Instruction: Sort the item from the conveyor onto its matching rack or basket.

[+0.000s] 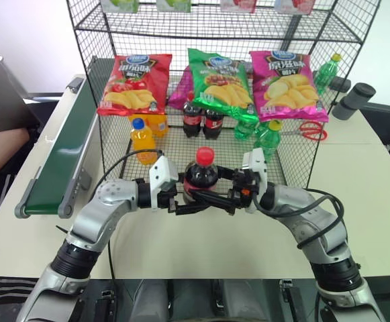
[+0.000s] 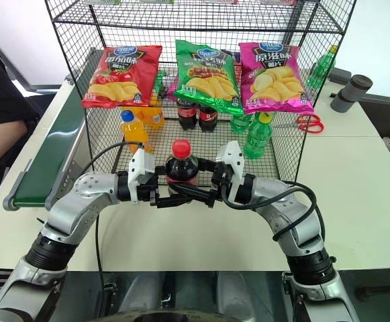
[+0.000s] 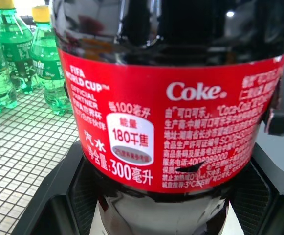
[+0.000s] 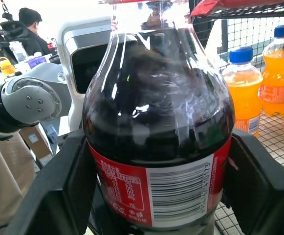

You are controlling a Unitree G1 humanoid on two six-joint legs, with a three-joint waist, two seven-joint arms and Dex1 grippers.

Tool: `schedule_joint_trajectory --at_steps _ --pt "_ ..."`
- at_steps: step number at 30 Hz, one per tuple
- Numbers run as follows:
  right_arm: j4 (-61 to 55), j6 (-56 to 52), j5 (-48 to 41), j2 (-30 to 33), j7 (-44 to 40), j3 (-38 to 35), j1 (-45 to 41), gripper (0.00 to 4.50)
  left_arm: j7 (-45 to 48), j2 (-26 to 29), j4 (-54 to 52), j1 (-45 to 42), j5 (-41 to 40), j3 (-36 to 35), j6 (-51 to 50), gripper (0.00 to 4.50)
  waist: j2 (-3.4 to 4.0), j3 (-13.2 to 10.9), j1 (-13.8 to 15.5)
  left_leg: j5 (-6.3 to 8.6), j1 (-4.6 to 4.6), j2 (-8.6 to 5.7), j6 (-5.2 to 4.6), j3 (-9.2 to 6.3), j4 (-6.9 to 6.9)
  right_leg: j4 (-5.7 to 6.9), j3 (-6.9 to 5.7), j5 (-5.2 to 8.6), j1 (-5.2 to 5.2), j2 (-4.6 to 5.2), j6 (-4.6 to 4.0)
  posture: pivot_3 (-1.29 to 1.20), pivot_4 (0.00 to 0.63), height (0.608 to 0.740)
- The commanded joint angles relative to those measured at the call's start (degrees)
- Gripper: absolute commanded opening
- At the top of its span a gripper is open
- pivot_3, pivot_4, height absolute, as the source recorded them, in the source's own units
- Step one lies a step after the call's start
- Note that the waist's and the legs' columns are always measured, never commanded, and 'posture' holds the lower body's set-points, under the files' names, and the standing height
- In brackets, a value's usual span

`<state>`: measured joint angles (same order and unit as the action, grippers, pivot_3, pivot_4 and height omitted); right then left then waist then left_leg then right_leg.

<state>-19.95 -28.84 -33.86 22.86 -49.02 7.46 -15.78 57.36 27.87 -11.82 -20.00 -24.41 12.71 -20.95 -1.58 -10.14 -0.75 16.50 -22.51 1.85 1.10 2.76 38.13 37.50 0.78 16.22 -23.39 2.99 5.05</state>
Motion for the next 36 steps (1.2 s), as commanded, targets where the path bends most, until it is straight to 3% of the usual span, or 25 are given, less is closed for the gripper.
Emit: schedule_joint_trajectory --at_steps 1,4,8,16,24,30,36 --pt "-1.4 0.8 -0.9 -0.8 -0.6 0.4 -0.4 2.98 -0.5 -0.8 -2.3 -0.9 -1.5 -1.8 0.0 3.32 0.0 0.0 0.0 0.0 0.0 0.0 0.0 0.0 0.0 0.0 0.0 0.0 0.0 0.0 0.0 0.0 0.15 0.74" --pt "-0.8 2.0 0.0 -1.3 -0.1 0.3 -0.9 2.98 -0.2 -0.4 -2.3 -1.2 -3.1 -2.4 -2.9 4.47 0.0 0.0 0.0 0.0 0.0 0.0 0.0 0.0 0.0 0.0 0.0 0.0 0.0 0.0 0.0 0.0 0.15 0.74" --pt "1.0 4.8 2.6 -2.4 1.7 -0.5 -1.5 2.98 -1.6 1.0 -2.1 0.4 -0.1 -3.1 -0.6 4.47 0.0 0.0 -0.1 0.0 0.01 0.01 0.0 -0.01 0.0 0.01 0.01 0.0 0.0 -0.03 0.0 0.0 0.15 0.74" --pt "10.7 15.8 11.4 -7.2 8.5 -1.4 -3.8 2.98 -7.0 3.7 -3.4 10.2 -1.0 -13.6 0.5 4.47 0.0 0.0 -0.2 0.0 0.02 0.07 0.0 0.0 0.0 0.04 0.04 0.0 -0.03 -0.06 0.0 0.0 0.15 0.74" --pt "31.5 30.8 22.2 -15.3 18.4 -1.4 -10.4 2.98 -16.5 -1.5 -6.9 17.1 -1.6 -22.8 7.4 4.47 0.01 0.0 -0.2 -0.01 0.02 0.0 0.02 0.03 0.0 0.09 -0.02 0.0 -0.04 0.26 -0.01 0.0 0.15 0.74" --pt "50.1 41.3 26.1 -19.4 26.5 -4.6 -18.1 2.98 -18.8 -3.1 -10.5 20.5 -0.7 -23.6 9.0 4.47 0.02 0.0 -0.4 -0.01 0.03 -0.02 0.03 0.08 -0.01 0.11 0.0 -0.01 -0.05 0.32 0.0 0.0 0.15 0.74" --pt "62.7 48.0 26.2 -21.6 26.9 -6.3 -23.0 2.98 -18.9 -3.9 -11.3 21.4 -2.2 -23.5 9.5 4.47 0.02 0.0 -0.5 -0.01 0.03 -0.02 0.04 0.1 -0.01 0.11 -0.01 0.0 -0.05 0.33 0.0 0.0 0.15 0.74"
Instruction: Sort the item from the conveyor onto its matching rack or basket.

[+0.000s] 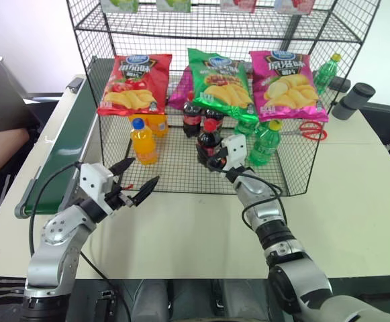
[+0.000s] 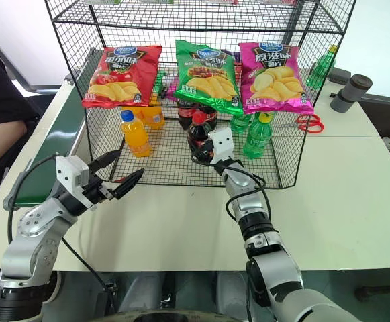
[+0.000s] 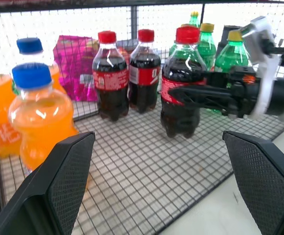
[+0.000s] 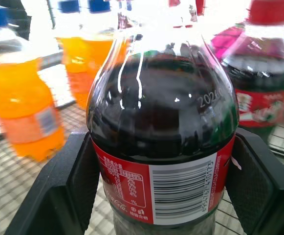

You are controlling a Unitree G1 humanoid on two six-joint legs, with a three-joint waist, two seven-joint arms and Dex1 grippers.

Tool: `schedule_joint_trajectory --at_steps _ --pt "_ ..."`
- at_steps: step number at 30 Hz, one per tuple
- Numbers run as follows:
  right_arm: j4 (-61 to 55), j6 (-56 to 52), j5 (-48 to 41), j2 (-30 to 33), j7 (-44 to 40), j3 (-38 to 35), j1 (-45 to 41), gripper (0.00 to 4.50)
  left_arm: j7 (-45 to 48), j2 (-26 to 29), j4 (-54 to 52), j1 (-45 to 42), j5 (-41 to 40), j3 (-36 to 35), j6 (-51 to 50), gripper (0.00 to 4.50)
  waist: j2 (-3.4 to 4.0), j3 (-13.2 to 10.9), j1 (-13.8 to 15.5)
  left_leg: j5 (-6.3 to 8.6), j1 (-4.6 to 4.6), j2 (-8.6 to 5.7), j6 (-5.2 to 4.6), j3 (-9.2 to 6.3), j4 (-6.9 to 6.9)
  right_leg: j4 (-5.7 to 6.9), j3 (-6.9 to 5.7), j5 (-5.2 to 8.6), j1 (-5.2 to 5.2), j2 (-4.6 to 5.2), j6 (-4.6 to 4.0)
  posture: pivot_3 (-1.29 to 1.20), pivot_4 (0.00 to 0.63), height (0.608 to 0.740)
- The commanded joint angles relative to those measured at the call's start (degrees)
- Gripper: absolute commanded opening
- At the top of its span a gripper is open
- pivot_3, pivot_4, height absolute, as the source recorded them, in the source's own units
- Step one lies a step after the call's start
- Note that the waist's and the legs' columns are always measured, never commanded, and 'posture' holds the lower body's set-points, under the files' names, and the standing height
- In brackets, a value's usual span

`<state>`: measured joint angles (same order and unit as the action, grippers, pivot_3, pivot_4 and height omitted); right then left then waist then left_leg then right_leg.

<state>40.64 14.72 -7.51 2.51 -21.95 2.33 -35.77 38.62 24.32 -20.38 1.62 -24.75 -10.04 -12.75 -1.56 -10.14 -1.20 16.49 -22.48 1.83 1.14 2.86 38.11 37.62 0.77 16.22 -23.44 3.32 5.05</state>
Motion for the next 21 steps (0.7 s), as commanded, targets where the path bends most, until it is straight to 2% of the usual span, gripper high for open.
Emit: schedule_joint_trajectory --at_steps 1,6,14,16,17,21 --pt "4.0 5.2 0.0 -1.5 -0.1 -1.4 -3.8 2.98 -0.2 -0.3 -2.8 -0.2 -1.9 -0.5 1.2 4.47 0.0 0.0 -0.1 0.0 0.0 0.0 0.0 0.0 0.0 0.0 0.0 0.0 0.0 0.0 0.0 0.0 0.15 0.74" --pt "11.3 8.0 0.4 -2.1 0.5 -2.6 -6.6 2.98 -0.2 -0.4 -2.5 -0.4 -1.4 0.7 1.4 4.47 0.01 0.0 -1.2 -0.01 0.01 0.01 0.01 -0.01 0.0 0.06 0.0 0.0 -0.01 0.0 0.0 0.0 0.15 0.74" --pt "15.8 9.2 -0.4 -2.7 -1.5 -4.0 -8.1 2.98 -0.4 -0.5 -2.0 -1.0 -0.8 2.3 1.7 4.47 0.02 0.0 -1.4 -0.01 0.04 0.01 0.02 -0.01 -0.01 0.1 0.0 0.0 -0.01 0.03 0.0 0.0 0.15 0.74" --pt "15.7 9.2 -0.7 -2.8 -2.4 -4.3 -8.0 4.03 -0.3 -0.4 -1.8 -1.1 -0.8 2.5 1.7 4.5 0.02 0.0 -1.4 -0.01 0.04 0.01 0.03 -0.01 0.0 0.12 0.0 0.0 -0.01 0.04 0.0 0.0 0.15 0.74" --pt "15.6 9.2 -0.8 -2.9 -2.9 -4.5 -7.9 4.4 -0.3 -0.4 -1.8 -1.1 -0.9 2.6 1.7 4.5 0.02 0.0 -1.4 -0.01 0.04 0.01 0.03 -0.01 -0.01 0.12 0.0 0.0 -0.01 0.04 0.0 0.0 0.15 0.74" --pt "14.5 10.3 0.3 -2.6 -2.5 -4.3 -7.2 4.49 -0.2 -0.5 -1.8 -1.1 -1.0 2.8 1.6 4.5 0.02 0.0 -1.4 -0.01 0.05 0.01 0.03 -0.01 -0.01 0.12 0.0 0.0 -0.01 0.05 0.0 0.0 0.15 0.74"
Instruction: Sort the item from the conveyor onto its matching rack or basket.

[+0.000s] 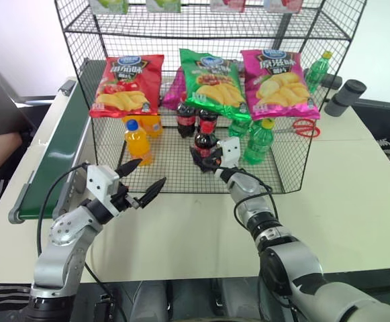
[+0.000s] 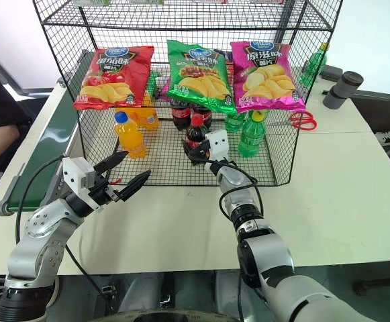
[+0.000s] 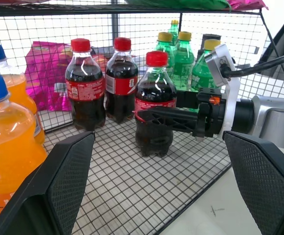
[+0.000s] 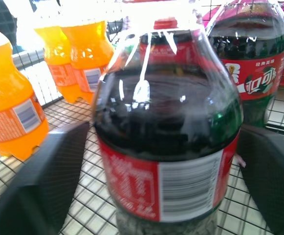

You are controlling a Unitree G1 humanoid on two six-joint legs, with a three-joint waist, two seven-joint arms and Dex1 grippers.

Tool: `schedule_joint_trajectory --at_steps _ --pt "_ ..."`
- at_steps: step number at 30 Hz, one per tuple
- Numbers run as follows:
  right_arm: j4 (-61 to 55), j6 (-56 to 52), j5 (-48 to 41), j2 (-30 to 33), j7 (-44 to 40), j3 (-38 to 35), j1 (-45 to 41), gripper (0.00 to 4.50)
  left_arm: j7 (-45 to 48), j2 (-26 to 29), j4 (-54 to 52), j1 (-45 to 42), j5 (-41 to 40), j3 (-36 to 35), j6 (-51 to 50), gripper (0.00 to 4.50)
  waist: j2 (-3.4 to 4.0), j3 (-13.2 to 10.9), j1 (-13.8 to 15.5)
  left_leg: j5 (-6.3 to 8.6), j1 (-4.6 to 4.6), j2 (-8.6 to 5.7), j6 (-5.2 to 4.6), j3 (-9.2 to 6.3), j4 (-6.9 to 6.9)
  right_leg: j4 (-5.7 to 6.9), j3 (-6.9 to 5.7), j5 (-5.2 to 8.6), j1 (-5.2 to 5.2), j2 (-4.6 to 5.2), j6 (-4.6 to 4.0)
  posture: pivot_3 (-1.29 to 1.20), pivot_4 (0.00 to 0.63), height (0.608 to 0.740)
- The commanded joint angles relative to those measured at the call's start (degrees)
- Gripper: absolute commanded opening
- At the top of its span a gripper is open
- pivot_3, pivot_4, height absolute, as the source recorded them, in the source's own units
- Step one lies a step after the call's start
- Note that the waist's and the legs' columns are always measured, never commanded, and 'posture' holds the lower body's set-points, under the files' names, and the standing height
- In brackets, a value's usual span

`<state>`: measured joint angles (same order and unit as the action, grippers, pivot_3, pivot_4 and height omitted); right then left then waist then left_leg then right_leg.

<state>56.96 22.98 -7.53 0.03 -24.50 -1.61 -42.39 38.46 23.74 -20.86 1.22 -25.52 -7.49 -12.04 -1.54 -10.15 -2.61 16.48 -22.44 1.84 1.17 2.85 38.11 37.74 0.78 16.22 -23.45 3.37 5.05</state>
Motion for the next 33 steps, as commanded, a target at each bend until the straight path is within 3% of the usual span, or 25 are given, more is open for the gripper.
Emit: schedule_joint_trajectory --at_steps 1,10,17,25,33 --pt "-2.1 2.3 0.7 0.1 0.0 -0.2 -0.4 4.49 -0.1 0.1 -1.3 -0.8 -0.2 0.3 0.9 4.5 0.0 0.0 0.0 0.0 0.0 0.0 0.0 0.0 0.0 0.0 0.0 0.0 0.0 0.0 0.0 0.0 0.15 0.74" --pt "-13.8 1.9 0.4 5.5 -3.5 -0.1 6.5 4.49 -1.5 0.2 -1.5 -1.2 -0.3 0.2 -1.2 4.5 0.0 0.0 0.1 0.0 0.0 -0.03 0.0 0.0 0.0 -0.02 0.0 0.0 0.02 0.07 0.0 0.0 0.15 0.74" --pt "-36.1 -6.6 -4.4 15.4 -12.2 -0.3 19.5 4.49 -2.6 1.3 0.4 -2.8 0.6 -0.2 -3.2 4.5 0.0 0.0 0.2 0.01 0.0 -0.03 -0.01 -0.01 -0.03 -0.04 -0.01 0.0 0.02 0.08 0.0 0.0 0.15 0.74" --pt "-59.9 -20.4 -13.7 29.3 -18.3 -7.4 35.4 4.49 -1.2 3.6 3.2 -3.5 0.8 -1.1 -3.3 4.5 0.05 0.0 0.4 0.01 0.04 -0.02 -0.02 -0.01 -0.03 -0.07 0.01 0.0 0.07 0.05 0.0 0.0 0.15 0.74" --pt "-70.8 -29.0 -21.0 38.3 -22.6 -16.3 46.5 4.49 0.7 8.0 7.0 -4.2 1.4 -2.7 -3.2 4.5 0.05 0.0 0.7 0.01 0.07 -0.02 -0.02 -0.03 -0.03 -0.13 0.0 0.01 0.14 0.02 -0.01 0.0 0.15 0.74"
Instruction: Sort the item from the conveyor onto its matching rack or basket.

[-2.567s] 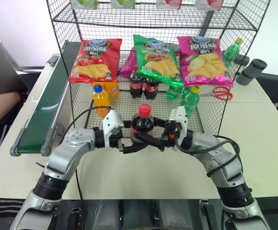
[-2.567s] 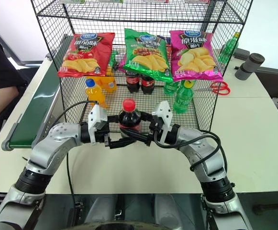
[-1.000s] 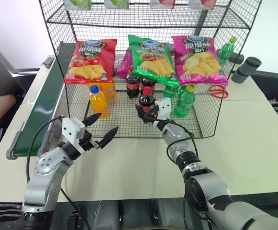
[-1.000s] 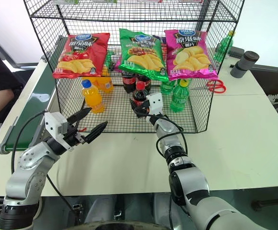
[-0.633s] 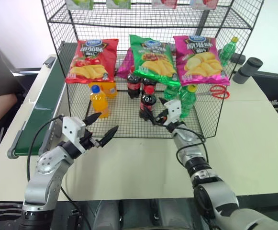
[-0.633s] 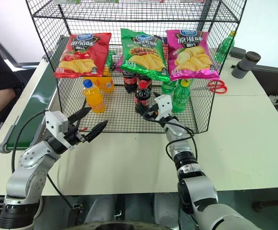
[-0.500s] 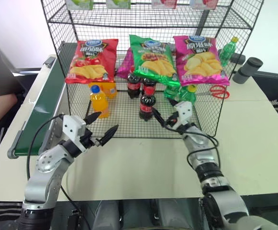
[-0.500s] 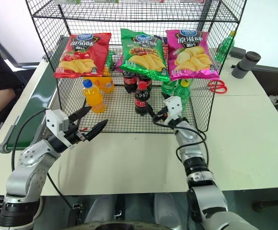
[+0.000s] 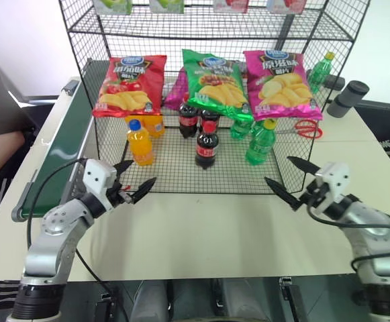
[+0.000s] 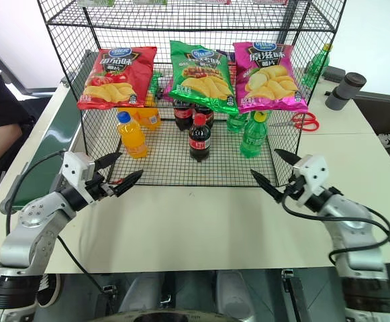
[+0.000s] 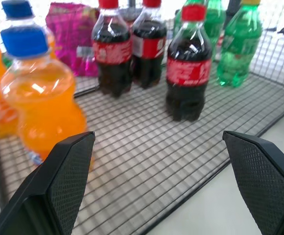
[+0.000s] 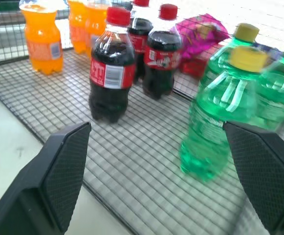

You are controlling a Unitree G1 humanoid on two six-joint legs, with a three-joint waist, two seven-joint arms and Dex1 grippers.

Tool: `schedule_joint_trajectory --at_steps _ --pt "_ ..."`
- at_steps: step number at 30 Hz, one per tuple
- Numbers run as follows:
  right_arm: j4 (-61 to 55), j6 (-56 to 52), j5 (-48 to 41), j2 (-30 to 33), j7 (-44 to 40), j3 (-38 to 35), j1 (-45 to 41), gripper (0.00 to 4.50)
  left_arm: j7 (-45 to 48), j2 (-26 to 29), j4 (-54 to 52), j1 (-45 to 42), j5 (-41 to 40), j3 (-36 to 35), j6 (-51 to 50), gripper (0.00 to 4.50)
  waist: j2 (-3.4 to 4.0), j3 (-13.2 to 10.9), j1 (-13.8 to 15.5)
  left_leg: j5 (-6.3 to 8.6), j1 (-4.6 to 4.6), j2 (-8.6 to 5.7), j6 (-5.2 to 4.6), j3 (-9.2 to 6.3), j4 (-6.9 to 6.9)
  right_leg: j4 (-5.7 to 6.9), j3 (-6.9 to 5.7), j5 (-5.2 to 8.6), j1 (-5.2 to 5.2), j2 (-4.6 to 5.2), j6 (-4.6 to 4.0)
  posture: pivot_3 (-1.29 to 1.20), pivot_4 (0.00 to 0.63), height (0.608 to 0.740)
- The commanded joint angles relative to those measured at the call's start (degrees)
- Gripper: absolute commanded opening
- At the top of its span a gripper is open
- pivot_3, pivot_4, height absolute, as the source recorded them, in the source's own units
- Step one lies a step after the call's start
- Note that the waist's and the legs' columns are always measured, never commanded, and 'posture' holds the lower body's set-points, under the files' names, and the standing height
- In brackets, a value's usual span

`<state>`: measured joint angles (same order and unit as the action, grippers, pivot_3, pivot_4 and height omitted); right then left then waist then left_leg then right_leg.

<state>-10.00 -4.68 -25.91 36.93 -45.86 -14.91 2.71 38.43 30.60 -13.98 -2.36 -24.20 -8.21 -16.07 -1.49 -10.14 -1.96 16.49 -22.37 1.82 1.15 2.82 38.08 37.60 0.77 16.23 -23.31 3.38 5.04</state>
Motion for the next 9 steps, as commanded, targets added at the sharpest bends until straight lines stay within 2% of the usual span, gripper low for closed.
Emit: schedule_joint_trajectory --at_steps 1,9 --pt "-4.3 -1.9 -3.1 1.7 -1.2 -3.9 2.1 4.49 1.1 1.7 1.0 -1.0 -0.1 -2.2 0.8 4.5 0.0 0.0 0.1 0.0 0.0 0.0 0.0 0.0 0.0 0.0 0.0 0.0 0.0 0.0 0.0 0.0 0.15 0.74" --pt "-6.2 -4.7 -3.3 1.2 0.7 -4.9 1.8 4.49 3.1 2.4 2.7 -1.4 -0.1 -2.3 2.3 4.5 0.0 0.0 0.4 0.0 0.0 0.0 0.0 0.01 0.0 -0.02 0.01 0.0 0.0 -0.04 0.0 0.0 0.15 0.74"
